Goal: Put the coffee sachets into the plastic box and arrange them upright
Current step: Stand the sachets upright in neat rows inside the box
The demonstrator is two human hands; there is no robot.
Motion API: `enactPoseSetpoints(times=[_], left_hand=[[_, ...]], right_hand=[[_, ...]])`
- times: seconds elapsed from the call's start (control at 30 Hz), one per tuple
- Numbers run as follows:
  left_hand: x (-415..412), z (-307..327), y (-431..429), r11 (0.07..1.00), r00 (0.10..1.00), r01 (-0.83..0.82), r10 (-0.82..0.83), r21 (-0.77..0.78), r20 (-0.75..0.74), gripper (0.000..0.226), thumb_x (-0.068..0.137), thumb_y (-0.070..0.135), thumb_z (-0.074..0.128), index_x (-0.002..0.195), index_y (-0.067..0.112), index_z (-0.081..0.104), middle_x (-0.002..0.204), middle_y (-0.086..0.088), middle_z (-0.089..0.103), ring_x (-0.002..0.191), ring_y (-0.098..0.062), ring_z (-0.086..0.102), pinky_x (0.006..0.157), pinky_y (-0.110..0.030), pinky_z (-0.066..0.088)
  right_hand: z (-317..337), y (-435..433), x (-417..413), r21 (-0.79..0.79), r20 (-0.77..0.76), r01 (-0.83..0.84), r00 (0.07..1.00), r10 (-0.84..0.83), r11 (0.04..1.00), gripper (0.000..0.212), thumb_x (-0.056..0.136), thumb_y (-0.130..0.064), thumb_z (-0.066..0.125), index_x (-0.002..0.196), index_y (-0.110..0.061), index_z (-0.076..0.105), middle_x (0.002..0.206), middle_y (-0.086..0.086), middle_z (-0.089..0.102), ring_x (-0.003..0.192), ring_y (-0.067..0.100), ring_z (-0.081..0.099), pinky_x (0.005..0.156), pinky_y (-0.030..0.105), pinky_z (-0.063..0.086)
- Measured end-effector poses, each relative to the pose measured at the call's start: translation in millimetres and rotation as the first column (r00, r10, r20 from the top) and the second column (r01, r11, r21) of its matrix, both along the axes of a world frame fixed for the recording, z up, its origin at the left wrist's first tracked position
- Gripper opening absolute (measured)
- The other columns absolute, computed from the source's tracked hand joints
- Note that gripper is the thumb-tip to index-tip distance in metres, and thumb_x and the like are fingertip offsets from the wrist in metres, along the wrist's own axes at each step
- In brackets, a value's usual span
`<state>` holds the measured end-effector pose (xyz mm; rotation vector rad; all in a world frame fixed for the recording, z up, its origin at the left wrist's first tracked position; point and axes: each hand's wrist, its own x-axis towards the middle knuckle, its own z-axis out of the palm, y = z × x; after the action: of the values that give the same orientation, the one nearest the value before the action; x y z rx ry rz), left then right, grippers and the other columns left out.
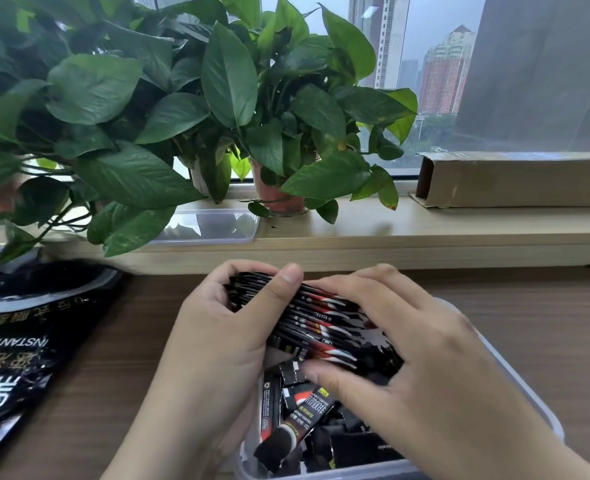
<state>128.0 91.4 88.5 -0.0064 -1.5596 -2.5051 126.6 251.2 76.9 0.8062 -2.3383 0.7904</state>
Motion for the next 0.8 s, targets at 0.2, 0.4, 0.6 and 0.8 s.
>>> enactPoseSetpoints(times=[0.2, 0.4, 0.6, 0.8], left_hand=[[-1, -5, 2, 0.995, 0.994, 0.095, -0.094, -0.018, 0.050, 0.021, 0.073, 0.024, 0.073, 0.077, 0.006, 0.063, 0.069, -0.014, 0.068, 0.054, -0.019, 0.067, 0.044, -0.026, 0.055], [-3, -11, 1, 0.976, 1.000, 0.016, -0.012, -0.218, 0.020, 0.025, 0.064, 0.033, 0.079, 0.077, 0.014, 0.068, 0.077, -0.015, 0.073, 0.064, -0.024, 0.070, 0.053, -0.035, 0.059], [0, -12, 3, 0.873, 0.986, -0.148, 0.091, -0.466, -0.142, 0.038, 0.060, 0.046, 0.086, 0.083, 0.020, 0.069, 0.079, -0.014, 0.073, 0.078, -0.041, 0.071, 0.068, -0.060, 0.060], [2, -10, 3, 0.822, 0.982, -0.154, 0.068, -0.549, -0.174, 0.034, 0.060, 0.045, 0.078, 0.082, 0.022, 0.069, 0.074, -0.008, 0.071, 0.069, -0.031, 0.070, 0.061, -0.052, 0.061]], right_hand=[[-1, 3, -5, -0.023, -0.138, -0.002, 0.990, -0.001, 1.000, 0.047, 0.069, -0.038, 0.082, 0.109, -0.016, 0.072, 0.096, -0.010, 0.068, 0.090, 0.008, 0.064, 0.082, 0.015, 0.048], [-1, 3, -2, -0.087, -0.011, -0.015, 1.000, 0.014, 0.996, 0.041, 0.066, -0.032, 0.083, 0.104, -0.024, 0.071, 0.091, -0.017, 0.066, 0.084, 0.001, 0.064, 0.075, 0.011, 0.048], [-5, -3, 2, 0.008, 0.013, 0.116, 0.993, -0.116, 0.993, 0.033, 0.064, -0.036, 0.076, 0.095, -0.027, 0.070, 0.091, -0.015, 0.056, 0.078, 0.003, 0.055, 0.072, 0.008, 0.040], [-4, -8, 6, 0.051, 0.014, 0.157, 0.987, -0.158, 0.986, 0.020, 0.067, -0.037, 0.067, 0.081, -0.023, 0.069, 0.084, -0.011, 0.056, 0.070, 0.010, 0.054, 0.059, 0.020, 0.046]])
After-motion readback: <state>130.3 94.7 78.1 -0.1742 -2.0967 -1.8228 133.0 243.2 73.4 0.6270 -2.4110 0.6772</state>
